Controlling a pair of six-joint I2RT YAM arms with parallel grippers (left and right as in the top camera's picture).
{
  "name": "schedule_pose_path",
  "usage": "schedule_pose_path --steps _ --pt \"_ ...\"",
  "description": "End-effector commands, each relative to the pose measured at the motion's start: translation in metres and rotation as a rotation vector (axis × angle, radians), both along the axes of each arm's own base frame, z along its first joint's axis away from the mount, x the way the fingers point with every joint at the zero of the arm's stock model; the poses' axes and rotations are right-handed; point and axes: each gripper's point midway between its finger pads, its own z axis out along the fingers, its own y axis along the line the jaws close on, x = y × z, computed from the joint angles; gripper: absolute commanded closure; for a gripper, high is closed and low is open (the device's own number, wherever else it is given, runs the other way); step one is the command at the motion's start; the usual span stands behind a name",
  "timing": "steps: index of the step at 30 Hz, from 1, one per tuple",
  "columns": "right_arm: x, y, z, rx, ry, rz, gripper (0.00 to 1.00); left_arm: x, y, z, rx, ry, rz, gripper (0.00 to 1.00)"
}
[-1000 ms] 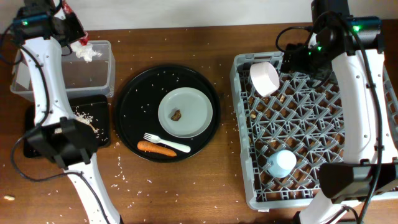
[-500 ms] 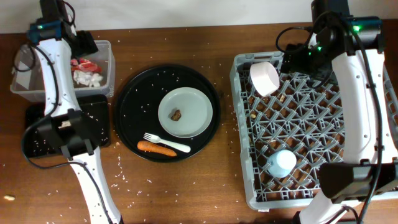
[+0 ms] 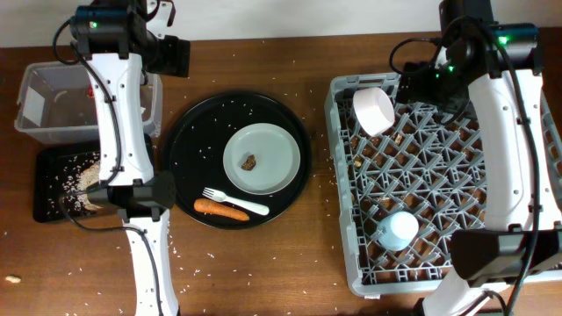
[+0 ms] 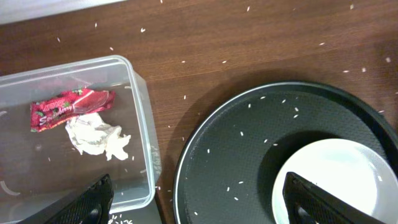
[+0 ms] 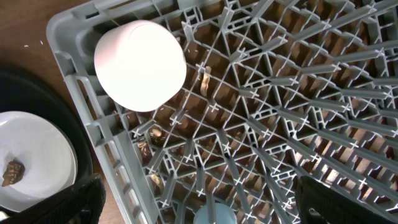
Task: Sort waste into correct bins and load items into the dishwasher rack
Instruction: 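Drop the wrapper and tissue into the clear plastic bin, then move the left gripper back over the white plate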
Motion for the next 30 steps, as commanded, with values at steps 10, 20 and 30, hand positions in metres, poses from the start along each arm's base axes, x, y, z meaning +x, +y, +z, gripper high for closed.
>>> schedule_pose_path --steps 10,20,30 --pt "-0.011 -0.005 -0.005 -0.015 0.054 0.002 0.02 -0.049 -0.092 0.014 -0.06 0.095 -0.178 0.13" --pt "-0.011 -0.005 -0.005 -0.016 0.053 0.002 0.02 -0.12 -0.19 -0.126 0.14 0.475 -0.436 0.13" --pt "-0.012 -0.004 -0.005 -0.014 0.057 0.01 0.02 -0.155 -0.226 -0.223 0.192 0.52 -0.644 0.18"
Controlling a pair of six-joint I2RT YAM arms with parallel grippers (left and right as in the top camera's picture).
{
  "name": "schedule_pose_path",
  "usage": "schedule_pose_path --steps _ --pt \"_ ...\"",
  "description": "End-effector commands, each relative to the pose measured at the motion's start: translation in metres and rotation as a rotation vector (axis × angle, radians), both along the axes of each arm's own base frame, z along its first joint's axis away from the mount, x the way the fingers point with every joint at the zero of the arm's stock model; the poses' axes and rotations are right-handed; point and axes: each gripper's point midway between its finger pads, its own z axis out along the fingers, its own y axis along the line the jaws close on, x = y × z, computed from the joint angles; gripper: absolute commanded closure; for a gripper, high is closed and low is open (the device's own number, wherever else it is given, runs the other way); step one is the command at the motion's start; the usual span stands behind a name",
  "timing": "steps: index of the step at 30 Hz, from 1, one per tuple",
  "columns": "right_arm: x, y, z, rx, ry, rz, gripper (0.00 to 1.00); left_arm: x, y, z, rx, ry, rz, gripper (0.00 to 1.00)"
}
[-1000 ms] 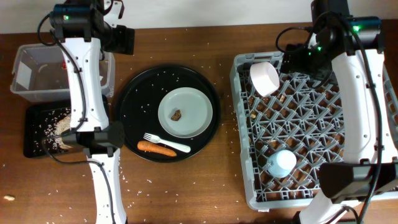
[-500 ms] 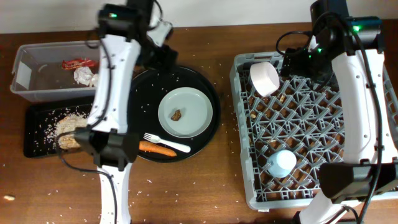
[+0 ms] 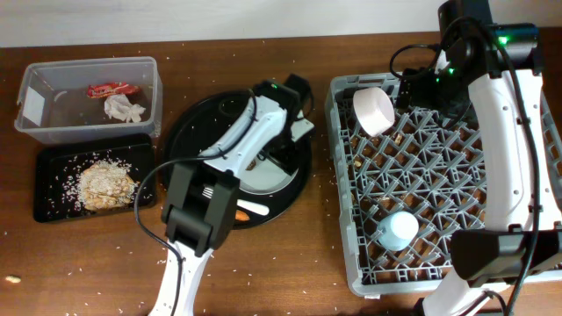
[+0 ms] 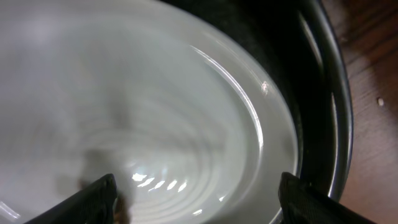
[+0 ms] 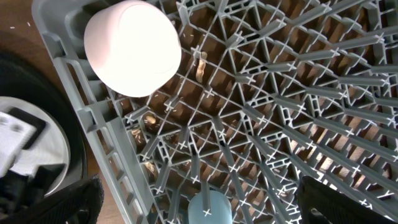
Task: Sort waste into correct bins and load items into the dishwasher rack
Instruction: 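Move the left gripper back over the white plate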
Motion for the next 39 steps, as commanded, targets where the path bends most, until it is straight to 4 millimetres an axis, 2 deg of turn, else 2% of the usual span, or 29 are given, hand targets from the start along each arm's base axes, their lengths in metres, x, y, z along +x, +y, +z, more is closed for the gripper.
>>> schedule_pose_path --steps 1,7,10,16,23,30,32,35,37,39 --pt "-0.001 -0.004 -0.002 -0.01 0.011 -0.001 0.02 -0.018 -0.008 -0.015 0.018 0.018 -0.09 0.18" --pt "-0.002 -0.004 -0.002 -0.01 0.013 -0.001 0.02 -0.016 -0.007 -0.014 0.024 0.009 -0.089 0.18" --pt "-0.002 -0.004 -0.002 -0.01 0.013 -0.001 0.02 -0.002 0.009 -0.014 0.054 -0.021 -0.047 0.18" --pt "-0.002 -0.004 -0.002 -0.01 0.013 -0.001 0.02 0.026 0.059 -0.014 0.05 -0.023 0.119 0.18" --pt "-0.002 -0.004 -0.002 -0.01 0.013 -0.001 0.02 0.033 0.074 -0.014 0.053 -0.027 0.153 0.18" --pt "-0.002 -0.004 -0.002 -0.01 0.013 -0.001 0.02 0.047 0.115 -0.014 0.078 -0.036 0.241 0.18" --pt "-0.002 -0.004 -0.002 -0.01 0.013 -0.001 0.02 0.049 0.12 -0.013 0.077 -0.038 0.254 0.18" --pt "-0.002 -0.003 -0.002 -0.008 0.013 -0.001 0.02 0.065 0.114 0.01 0.054 -0.089 0.254 0.18" --pt "-0.002 -0.002 -0.002 -0.003 0.014 0.001 0.02 0.077 0.107 0.038 0.031 -0.134 0.25 0.17" --pt "-0.002 -0.002 -0.002 -0.003 0.013 0.001 0.01 0.076 0.106 0.063 0.027 -0.139 0.247 0.18"
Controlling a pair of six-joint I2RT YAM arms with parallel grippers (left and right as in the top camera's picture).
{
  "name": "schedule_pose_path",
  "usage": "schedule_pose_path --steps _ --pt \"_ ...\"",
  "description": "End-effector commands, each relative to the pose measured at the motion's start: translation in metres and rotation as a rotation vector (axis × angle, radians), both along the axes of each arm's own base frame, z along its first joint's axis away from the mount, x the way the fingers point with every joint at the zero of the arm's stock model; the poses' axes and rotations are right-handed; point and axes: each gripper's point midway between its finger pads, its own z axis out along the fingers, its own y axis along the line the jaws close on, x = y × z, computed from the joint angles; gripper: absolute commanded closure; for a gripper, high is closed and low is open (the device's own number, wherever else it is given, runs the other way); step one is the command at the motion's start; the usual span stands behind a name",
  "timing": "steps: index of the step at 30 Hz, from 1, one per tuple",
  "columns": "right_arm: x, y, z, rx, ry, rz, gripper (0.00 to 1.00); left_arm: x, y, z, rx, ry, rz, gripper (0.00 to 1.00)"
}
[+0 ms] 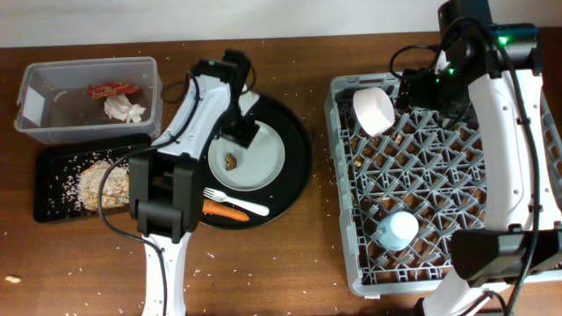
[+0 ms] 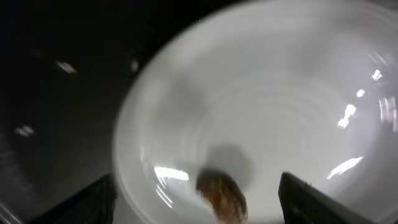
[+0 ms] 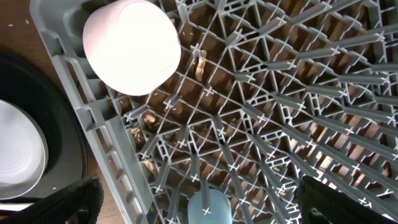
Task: Sort waste into correct bins and load items into the dishwasher rack
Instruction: 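Move the left gripper back over the white plate, then grasp the white plate rim with the left gripper and lift it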
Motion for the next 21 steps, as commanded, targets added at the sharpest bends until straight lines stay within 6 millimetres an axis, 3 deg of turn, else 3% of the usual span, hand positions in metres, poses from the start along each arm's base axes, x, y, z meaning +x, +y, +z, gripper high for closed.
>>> schedule_pose_path --steps 1,5,13,16,21 --pt "0.0 -0.003 -0.001 -0.004 0.004 0.001 0.01 0.007 -0.005 0.046 -0.009 -0.053 0.0 0.18" --pt "0.005 -0.002 0.0 -0.003 -0.018 0.001 0.01 -0.024 -0.029 0.071 -0.063 0.038 -0.041 0.17" --pt "0.005 0.0 0.0 0.012 -0.017 0.005 0.01 -0.064 -0.091 0.071 -0.076 0.094 -0.191 0.18" --pt "0.005 0.0 0.0 0.012 -0.015 0.005 0.02 -0.07 -0.102 0.065 -0.073 0.1 -0.202 0.18" --pt "0.003 0.0 -0.001 0.011 -0.008 0.005 0.02 -0.072 -0.118 0.037 -0.076 0.095 -0.199 0.18"
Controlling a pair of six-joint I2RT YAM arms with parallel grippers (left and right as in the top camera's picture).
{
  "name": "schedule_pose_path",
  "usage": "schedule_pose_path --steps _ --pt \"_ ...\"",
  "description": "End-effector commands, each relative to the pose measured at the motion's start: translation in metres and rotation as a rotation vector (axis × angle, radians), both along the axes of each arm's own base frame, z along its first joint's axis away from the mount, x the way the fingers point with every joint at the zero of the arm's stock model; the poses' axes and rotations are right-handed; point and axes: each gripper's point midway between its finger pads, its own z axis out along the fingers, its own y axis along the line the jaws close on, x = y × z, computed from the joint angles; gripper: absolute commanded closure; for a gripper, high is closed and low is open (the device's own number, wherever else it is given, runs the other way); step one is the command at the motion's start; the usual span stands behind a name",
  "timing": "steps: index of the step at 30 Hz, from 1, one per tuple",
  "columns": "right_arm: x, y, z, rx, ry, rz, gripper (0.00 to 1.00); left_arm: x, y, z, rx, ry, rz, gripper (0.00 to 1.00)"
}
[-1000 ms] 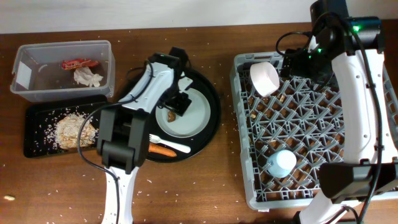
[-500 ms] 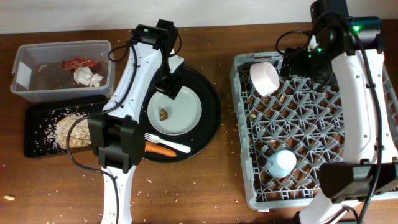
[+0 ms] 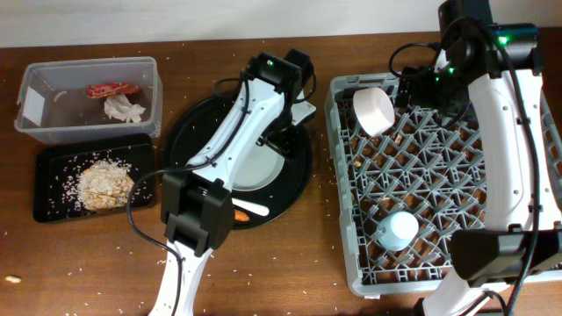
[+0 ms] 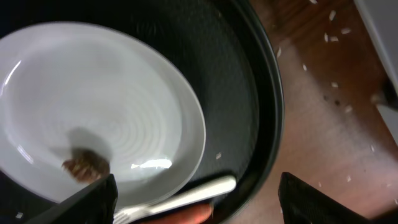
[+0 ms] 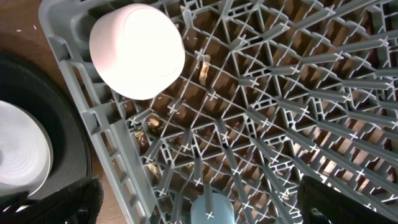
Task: Sort waste into correct bins and load items into the dishwasher rack
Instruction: 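Grasp the white plate rim with the left gripper and lift it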
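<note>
A white plate (image 4: 99, 106) with a brown food scrap (image 4: 85, 168) lies on the round black tray (image 4: 264, 106). A white fork (image 4: 186, 194) and a carrot (image 4: 186, 215) lie in front of it. My left gripper (image 4: 198, 205) hangs open over the plate's right edge and holds nothing; overhead it (image 3: 279, 139) covers part of the plate (image 3: 263, 167). My right gripper (image 5: 199, 202) stands open over the grey dishwasher rack (image 5: 81, 93). The rack holds a white bowl (image 5: 137, 51) at its back left corner and a pale blue cup (image 5: 211, 213) near the front.
A clear bin (image 3: 88, 88) with a red wrapper (image 3: 110, 89) and a crumpled tissue stands at the back left. In front of it lies a small black tray (image 3: 48, 197) with crumbly food waste. Rice grains are scattered over the table. Brown scraps lie under the rack's grid.
My left gripper has moved from the tray's back left, over the scrap, to the right, over the plate's right edge. The right arm has not moved.
My left gripper hung open by the clear bin's right edge, the wrapper and tissue inside the bin. Then it was low over the plate, then over the scrap from the tray's back left, now over the plate's right edge. The right gripper stayed open by the bowl.
</note>
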Motion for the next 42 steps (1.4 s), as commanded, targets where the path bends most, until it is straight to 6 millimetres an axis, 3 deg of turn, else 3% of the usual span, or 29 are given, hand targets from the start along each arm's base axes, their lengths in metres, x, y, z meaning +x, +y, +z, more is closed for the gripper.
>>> schedule_pose_path --steps 1,7,13,14,16,17,22,28,32,38,42 --pt "-0.001 -0.001 -0.002 0.003 0.009 0.002 0.01 -0.004 -0.009 -0.018 -0.009 0.011 0.016 0.19" --pt "-0.001 -0.001 -0.002 0.003 0.009 0.002 0.01 -0.004 -0.009 -0.044 -0.005 0.014 0.064 0.29" --pt "-0.001 -0.001 -0.002 0.003 0.01 0.002 0.01 -0.009 0.005 -0.086 0.056 0.016 0.101 0.35" --pt "-0.001 -0.001 -0.002 0.003 0.01 0.002 0.02 -0.01 0.005 -0.088 0.057 0.015 0.1 0.4" --pt "-0.001 -0.001 -0.002 0.003 0.01 0.002 0.02 -0.008 0.006 -0.089 0.062 0.008 0.1 0.63" --pt "-0.001 -0.001 -0.002 0.004 0.01 0.002 0.01 -0.007 0.007 -0.089 0.069 -0.001 0.1 0.69" --pt "-0.001 -0.001 -0.002 0.003 0.009 0.002 0.02 -0.006 0.012 -0.099 0.092 -0.013 0.091 0.72" --pt "-0.001 -0.001 -0.002 0.003 0.009 0.002 0.02 -0.006 0.022 -0.105 0.142 -0.025 0.075 0.99" --pt "-0.001 -0.001 -0.002 0.003 0.01 0.002 0.02 -0.009 0.024 -0.102 0.15 -0.015 0.074 0.99" --pt "0.001 -0.001 -0.001 0.004 0.0 0.002 0.01 0.012 0.025 -0.047 0.152 -0.139 0.082 0.99" --pt "0.008 -0.001 0.001 0.005 -0.03 0.002 0.01 0.016 0.031 -0.016 0.126 -0.192 0.128 0.99"
